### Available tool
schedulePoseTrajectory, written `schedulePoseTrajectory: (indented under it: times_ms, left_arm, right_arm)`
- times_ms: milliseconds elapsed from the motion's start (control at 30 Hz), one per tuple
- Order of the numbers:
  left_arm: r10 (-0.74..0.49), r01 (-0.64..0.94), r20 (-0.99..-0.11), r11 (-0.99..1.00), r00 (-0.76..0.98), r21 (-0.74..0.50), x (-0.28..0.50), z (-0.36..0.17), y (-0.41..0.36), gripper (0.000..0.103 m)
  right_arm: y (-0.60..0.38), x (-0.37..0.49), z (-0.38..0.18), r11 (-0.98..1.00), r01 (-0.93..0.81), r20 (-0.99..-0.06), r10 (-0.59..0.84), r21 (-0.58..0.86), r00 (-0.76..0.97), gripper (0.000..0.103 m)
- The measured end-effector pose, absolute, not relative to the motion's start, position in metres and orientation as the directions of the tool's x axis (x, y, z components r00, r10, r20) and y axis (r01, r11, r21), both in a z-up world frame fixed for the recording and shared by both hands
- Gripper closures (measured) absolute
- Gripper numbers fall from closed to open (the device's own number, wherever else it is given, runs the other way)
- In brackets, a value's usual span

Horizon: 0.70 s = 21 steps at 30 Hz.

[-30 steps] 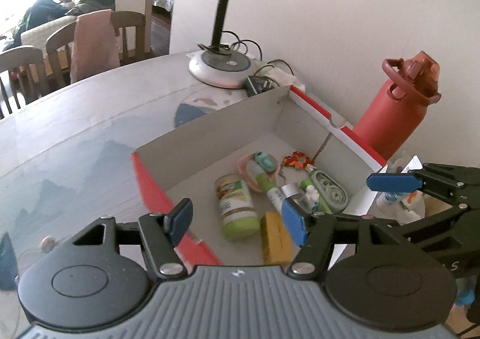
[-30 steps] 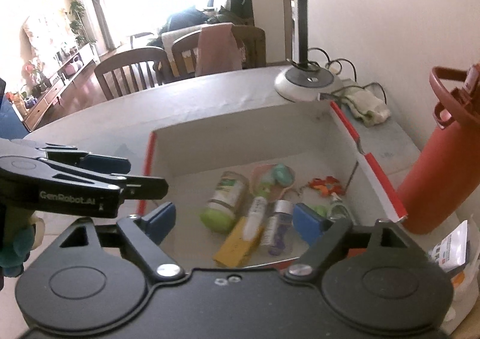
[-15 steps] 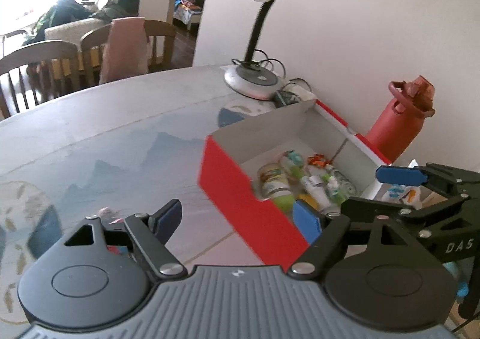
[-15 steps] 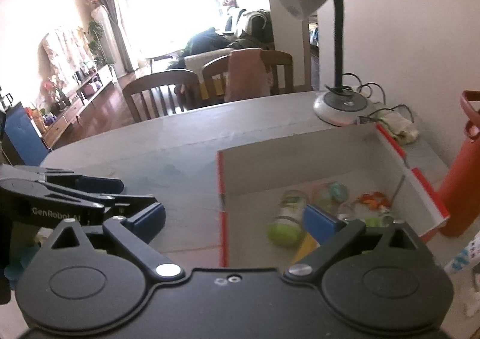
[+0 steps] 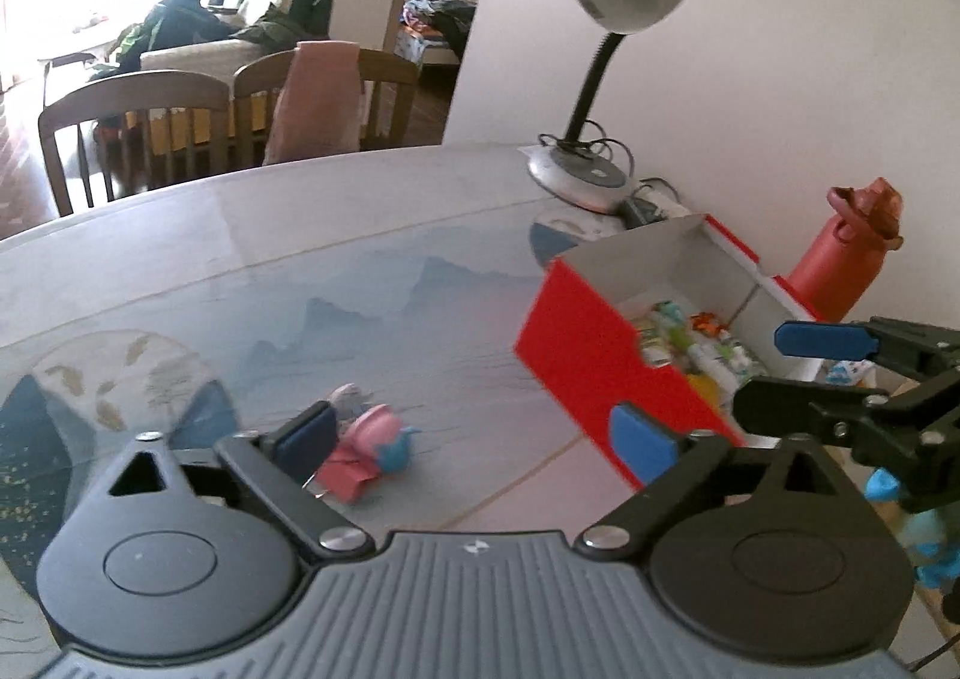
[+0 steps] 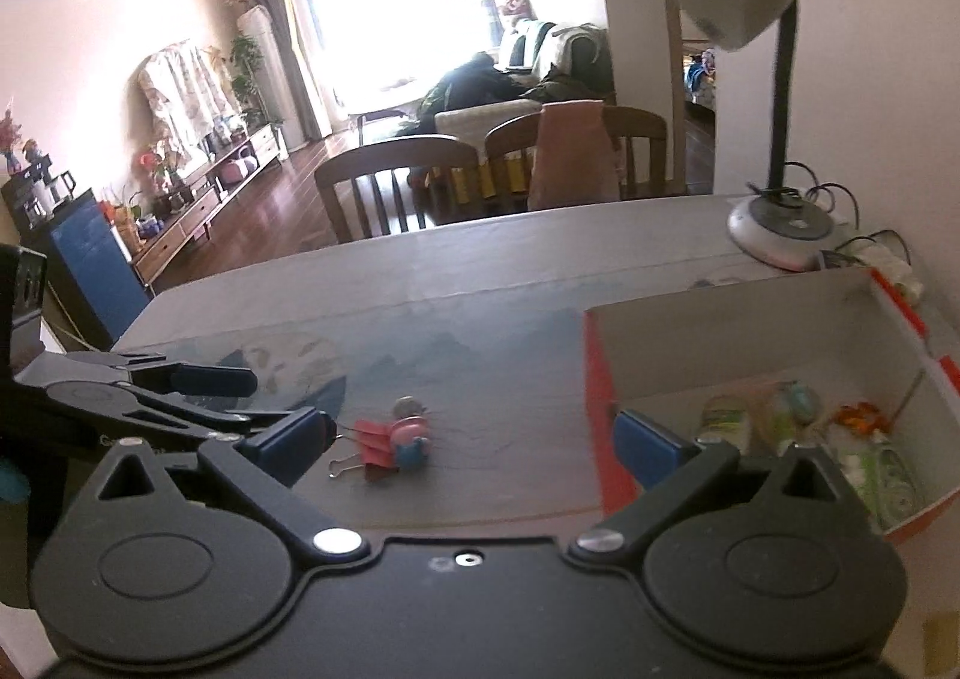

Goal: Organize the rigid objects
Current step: 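Move the left tool to the pink binder clip while the right tool approaches the pink pot figure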

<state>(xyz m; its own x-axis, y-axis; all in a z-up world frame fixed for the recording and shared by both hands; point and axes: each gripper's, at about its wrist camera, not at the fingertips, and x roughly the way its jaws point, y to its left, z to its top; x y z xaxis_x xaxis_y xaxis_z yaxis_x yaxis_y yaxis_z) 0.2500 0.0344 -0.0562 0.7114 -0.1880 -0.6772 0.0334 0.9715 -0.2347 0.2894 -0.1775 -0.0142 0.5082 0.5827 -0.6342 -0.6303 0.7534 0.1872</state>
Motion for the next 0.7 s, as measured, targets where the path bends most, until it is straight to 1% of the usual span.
schedulePoseTrajectory:
  times_ms: [267, 400, 467, 567, 700]
  left_arm:
    - [-0.112, -0.036, -0.701, 0.981, 0.704, -0.192, 0.249, -0.09, 0.071, 0.0]
    - [-0.07, -0.05, -0.713, 0.988, 0.697, -0.146, 0.251, -0.112, 0.078, 0.0]
    - [-0.068, -0.048, -0.718, 0.989, 0.693, -0.14, 0.254, -0.124, 0.081, 0.0]
    - [-0.089, -0.035, -0.728, 0.987, 0.68, -0.154, 0.259, -0.14, 0.084, 0.0]
    - [-0.124, -0.002, -0.741, 0.986, 0.66, -0.167, 0.265, -0.156, 0.087, 0.0]
  right_arm:
    - [-0.132, 0.3, -0.033, 0.75, -0.641, -0.714, 0.538, 0.162, 0.449, 0.001]
    - [-0.11, 0.3, -0.046, 0.711, -0.69, -0.747, 0.532, 0.138, 0.399, 0.001]
    - [-0.101, 0.302, -0.053, 0.702, -0.702, -0.765, 0.516, 0.12, 0.386, 0.001]
    - [-0.092, 0.309, -0.064, 0.696, -0.705, -0.784, 0.511, 0.137, 0.353, 0.002]
    - [-0.081, 0.319, -0.078, 0.717, -0.685, -0.8, 0.482, 0.126, 0.357, 0.004]
